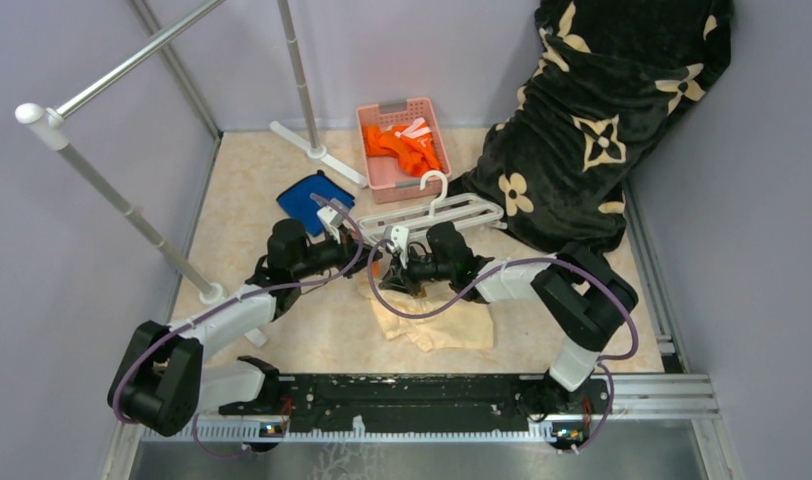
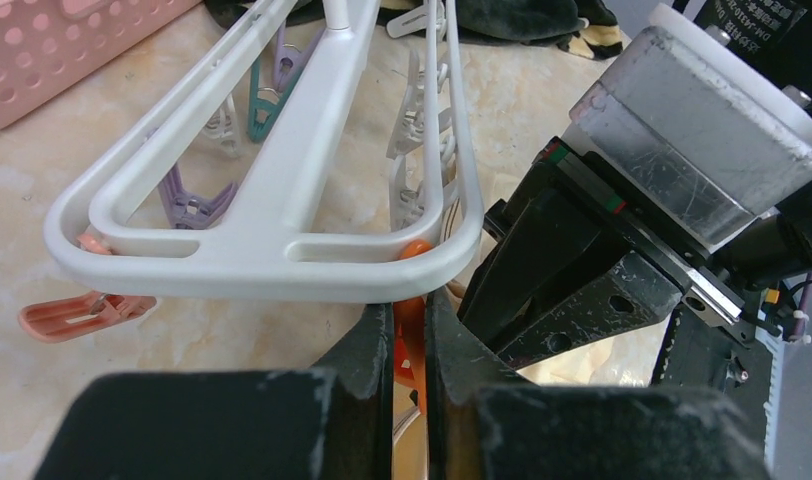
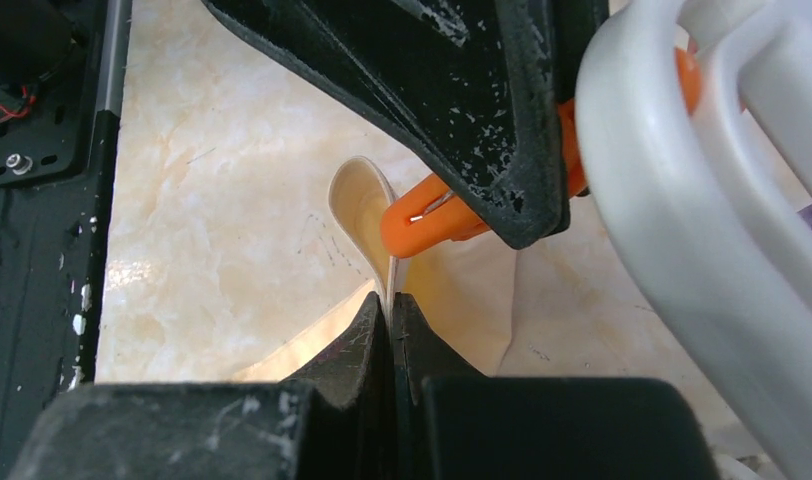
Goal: Clip the underwear to the hanger
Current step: Clamp the underwear onto the hanger, then open the clamp at the hanger.
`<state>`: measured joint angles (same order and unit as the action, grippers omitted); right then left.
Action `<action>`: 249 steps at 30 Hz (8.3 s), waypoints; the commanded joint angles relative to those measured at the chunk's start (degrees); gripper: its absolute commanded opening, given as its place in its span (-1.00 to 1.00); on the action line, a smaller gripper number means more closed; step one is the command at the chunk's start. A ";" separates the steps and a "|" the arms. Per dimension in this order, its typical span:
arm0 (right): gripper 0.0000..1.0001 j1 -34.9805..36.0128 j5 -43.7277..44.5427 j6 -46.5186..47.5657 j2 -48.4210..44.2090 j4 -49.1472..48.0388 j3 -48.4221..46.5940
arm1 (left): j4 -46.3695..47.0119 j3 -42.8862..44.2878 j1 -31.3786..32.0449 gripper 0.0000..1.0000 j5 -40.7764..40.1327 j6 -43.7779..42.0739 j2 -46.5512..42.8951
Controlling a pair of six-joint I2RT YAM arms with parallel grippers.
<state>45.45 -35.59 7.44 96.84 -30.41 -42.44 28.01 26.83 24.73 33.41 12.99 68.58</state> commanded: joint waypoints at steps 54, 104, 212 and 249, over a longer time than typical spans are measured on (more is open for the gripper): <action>-1.00 -1.01 -0.31 2.46 -4.33 -2.37 -2.80 | -0.16 2.80 0.28 -1.00 5.13 -2.27 1.79; -1.00 -5.10 -5.59 -2.32 -6.84 -0.61 -2.32 | 0.99 1.57 0.30 -1.00 4.43 -3.54 0.23; 0.04 -30.16 35.09 -20.98 5.04 46.55 -24.83 | -19.09 2.38 0.10 0.62 -22.51 0.77 -19.72; 0.32 -30.55 25.36 -30.00 -20.48 36.92 -5.25 | -22.73 13.69 4.46 0.51 -2.92 -17.95 -11.79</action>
<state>20.25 -14.46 -20.05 82.06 10.72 -51.29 5.96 36.10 26.52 24.71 1.04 55.13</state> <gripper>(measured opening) 0.653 0.757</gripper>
